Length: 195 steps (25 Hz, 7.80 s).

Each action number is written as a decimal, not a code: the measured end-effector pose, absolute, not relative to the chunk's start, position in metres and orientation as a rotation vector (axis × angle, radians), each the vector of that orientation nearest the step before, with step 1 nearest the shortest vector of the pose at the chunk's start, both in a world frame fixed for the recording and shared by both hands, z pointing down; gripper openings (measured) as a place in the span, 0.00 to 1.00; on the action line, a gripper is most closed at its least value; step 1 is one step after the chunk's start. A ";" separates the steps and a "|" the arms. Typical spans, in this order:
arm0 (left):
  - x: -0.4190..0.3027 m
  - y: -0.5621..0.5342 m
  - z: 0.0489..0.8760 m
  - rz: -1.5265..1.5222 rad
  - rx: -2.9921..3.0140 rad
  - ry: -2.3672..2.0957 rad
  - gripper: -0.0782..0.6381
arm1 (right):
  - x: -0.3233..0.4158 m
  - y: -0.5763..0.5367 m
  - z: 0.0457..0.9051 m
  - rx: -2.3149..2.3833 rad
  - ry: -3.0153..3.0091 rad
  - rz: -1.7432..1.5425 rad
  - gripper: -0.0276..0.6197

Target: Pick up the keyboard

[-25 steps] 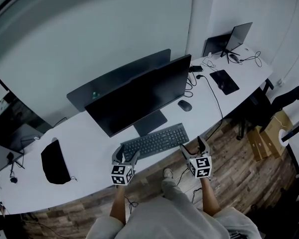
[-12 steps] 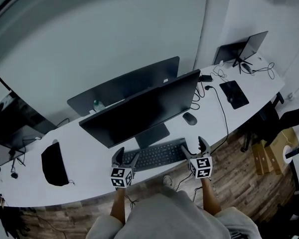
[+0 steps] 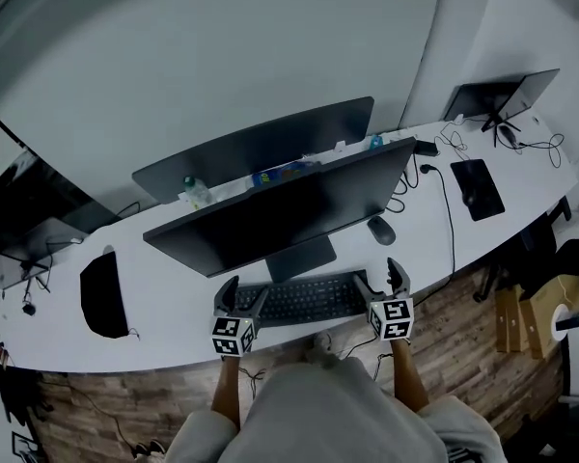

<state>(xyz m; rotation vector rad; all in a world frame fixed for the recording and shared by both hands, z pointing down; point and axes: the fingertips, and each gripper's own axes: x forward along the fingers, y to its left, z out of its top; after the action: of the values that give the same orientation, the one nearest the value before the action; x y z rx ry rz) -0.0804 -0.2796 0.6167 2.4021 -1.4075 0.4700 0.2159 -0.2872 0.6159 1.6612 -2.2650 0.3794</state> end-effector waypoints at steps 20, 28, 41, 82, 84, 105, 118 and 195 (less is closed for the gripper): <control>-0.130 -0.280 0.661 0.525 2.243 -1.427 0.55 | 0.192 -0.298 0.647 1.594 -2.235 0.461 0.65; -0.133 -0.281 0.685 0.549 2.215 -1.366 0.55 | 0.191 -0.291 0.661 1.610 -2.179 0.496 0.65; -0.155 -0.280 0.749 0.583 2.031 -1.341 0.57 | 0.183 -0.286 0.671 1.581 -2.159 0.514 0.65; -0.150 -0.283 0.777 0.579 1.911 -1.292 0.57 | 0.191 -0.285 0.700 1.551 -2.127 0.586 0.64; -0.150 -0.284 0.777 0.580 1.909 -1.290 0.57 | 0.191 -0.285 0.701 1.548 -2.129 0.591 0.64; -0.149 -0.283 0.777 0.574 1.913 -1.305 0.57 | 0.200 -0.287 0.777 1.457 -2.060 0.876 0.64; -0.149 -0.284 0.777 0.575 1.909 -1.309 0.57 | 0.192 -0.291 0.783 1.428 -2.084 0.943 0.64; -0.135 -0.289 0.691 0.384 2.073 -1.387 0.57 | 0.201 -0.281 0.698 1.560 -2.183 0.783 0.63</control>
<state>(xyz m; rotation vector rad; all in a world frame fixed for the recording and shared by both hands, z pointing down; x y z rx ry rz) -0.1349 -0.2895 0.6905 2.0728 -1.3866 0.3835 0.2012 -0.2810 0.6983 1.5602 -2.1829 0.7826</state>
